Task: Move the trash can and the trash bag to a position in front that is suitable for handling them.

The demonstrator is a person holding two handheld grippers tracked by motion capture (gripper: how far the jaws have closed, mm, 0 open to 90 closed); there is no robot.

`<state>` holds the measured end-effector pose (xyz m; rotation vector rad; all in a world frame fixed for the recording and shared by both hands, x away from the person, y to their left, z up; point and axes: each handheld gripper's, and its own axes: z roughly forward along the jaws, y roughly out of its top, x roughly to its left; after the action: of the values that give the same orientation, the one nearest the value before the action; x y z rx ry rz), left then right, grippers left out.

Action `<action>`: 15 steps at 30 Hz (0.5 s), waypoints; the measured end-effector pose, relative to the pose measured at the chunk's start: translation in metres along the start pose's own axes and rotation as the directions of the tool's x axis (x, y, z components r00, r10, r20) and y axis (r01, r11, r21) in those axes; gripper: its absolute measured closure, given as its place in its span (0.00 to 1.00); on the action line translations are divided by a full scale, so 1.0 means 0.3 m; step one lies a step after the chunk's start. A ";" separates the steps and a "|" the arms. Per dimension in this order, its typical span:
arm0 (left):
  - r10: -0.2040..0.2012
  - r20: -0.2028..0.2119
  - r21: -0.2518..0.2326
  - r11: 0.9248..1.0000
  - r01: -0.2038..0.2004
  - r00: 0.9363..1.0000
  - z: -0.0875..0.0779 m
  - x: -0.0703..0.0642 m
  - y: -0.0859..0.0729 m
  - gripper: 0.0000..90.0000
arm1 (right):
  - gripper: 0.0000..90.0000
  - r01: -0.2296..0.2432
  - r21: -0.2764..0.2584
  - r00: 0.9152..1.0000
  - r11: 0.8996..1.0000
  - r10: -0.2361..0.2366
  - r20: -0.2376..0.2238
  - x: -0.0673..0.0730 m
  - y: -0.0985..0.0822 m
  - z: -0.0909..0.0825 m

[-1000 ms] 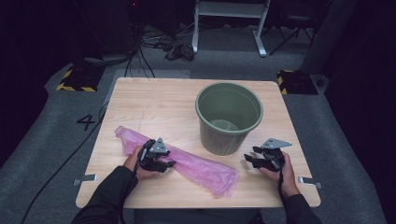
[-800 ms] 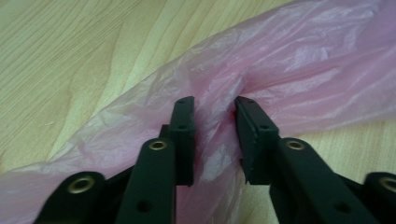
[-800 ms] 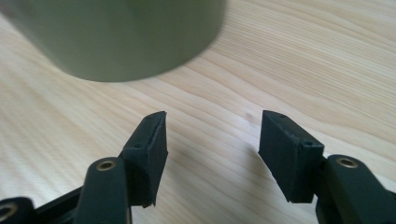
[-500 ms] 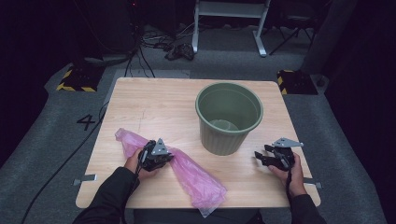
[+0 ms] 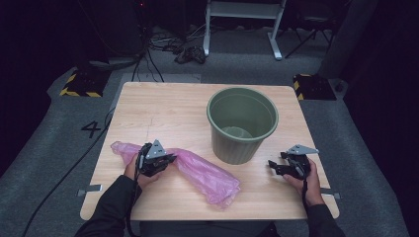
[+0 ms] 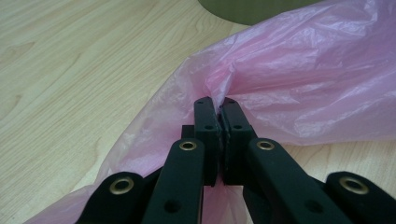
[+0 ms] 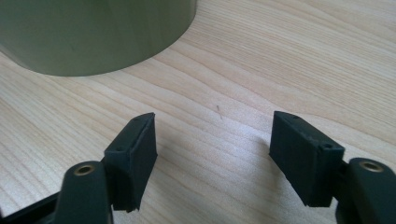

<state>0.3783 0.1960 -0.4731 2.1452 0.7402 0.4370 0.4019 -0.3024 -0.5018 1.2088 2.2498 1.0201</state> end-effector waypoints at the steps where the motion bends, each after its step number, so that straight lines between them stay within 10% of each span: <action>1: -0.002 -0.005 -0.010 1.000 0.002 1.000 -0.007 0.002 0.000 0.97 | 0.33 0.000 0.000 1.000 1.000 0.000 -0.001 0.002 0.000 0.001; 15: -0.015 -0.046 -0.124 0.992 0.009 0.999 -0.092 0.012 0.016 0.97 | 0.30 0.008 0.005 1.000 1.000 -0.008 0.006 0.009 0.000 0.003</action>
<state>0.3681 0.2120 -0.4520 2.0196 0.7322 0.5151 0.4011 -0.2999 -0.5024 1.2027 2.2517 1.0071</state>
